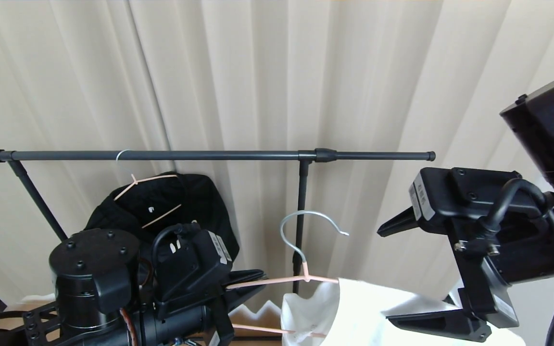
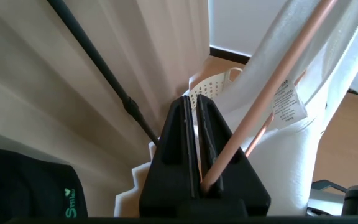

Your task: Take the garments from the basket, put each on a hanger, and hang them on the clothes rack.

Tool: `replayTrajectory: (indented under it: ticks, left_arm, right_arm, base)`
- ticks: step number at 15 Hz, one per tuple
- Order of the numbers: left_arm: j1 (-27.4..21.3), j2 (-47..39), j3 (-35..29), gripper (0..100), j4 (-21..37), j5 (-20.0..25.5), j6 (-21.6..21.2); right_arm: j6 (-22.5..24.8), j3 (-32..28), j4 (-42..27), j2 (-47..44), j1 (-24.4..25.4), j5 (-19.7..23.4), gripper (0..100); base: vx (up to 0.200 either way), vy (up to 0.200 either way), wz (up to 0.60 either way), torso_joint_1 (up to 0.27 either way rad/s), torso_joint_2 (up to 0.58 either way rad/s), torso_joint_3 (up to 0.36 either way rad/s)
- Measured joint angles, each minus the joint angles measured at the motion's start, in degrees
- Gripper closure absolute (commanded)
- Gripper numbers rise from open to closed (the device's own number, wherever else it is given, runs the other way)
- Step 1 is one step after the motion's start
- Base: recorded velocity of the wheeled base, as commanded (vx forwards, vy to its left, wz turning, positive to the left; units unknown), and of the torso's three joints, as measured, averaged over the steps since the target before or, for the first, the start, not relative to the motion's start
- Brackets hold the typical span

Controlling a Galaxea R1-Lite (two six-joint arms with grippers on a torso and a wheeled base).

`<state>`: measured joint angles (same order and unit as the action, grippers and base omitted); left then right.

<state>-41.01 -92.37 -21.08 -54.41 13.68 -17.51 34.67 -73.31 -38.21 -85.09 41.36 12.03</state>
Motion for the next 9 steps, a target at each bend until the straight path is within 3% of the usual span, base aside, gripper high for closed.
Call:
replayTrajectory:
  ticks: [9]
  left_arm:
    - [-0.5, 0.1, -0.7, 100, -0.1, -0.1, 0.0]
  right_arm:
    - [-1.6, -0.1, 2.2, -4.6, 2.0, 0.6, 0]
  base:
    - [0.0, 0.0, 0.0, 0.0, 0.0, 0.0]
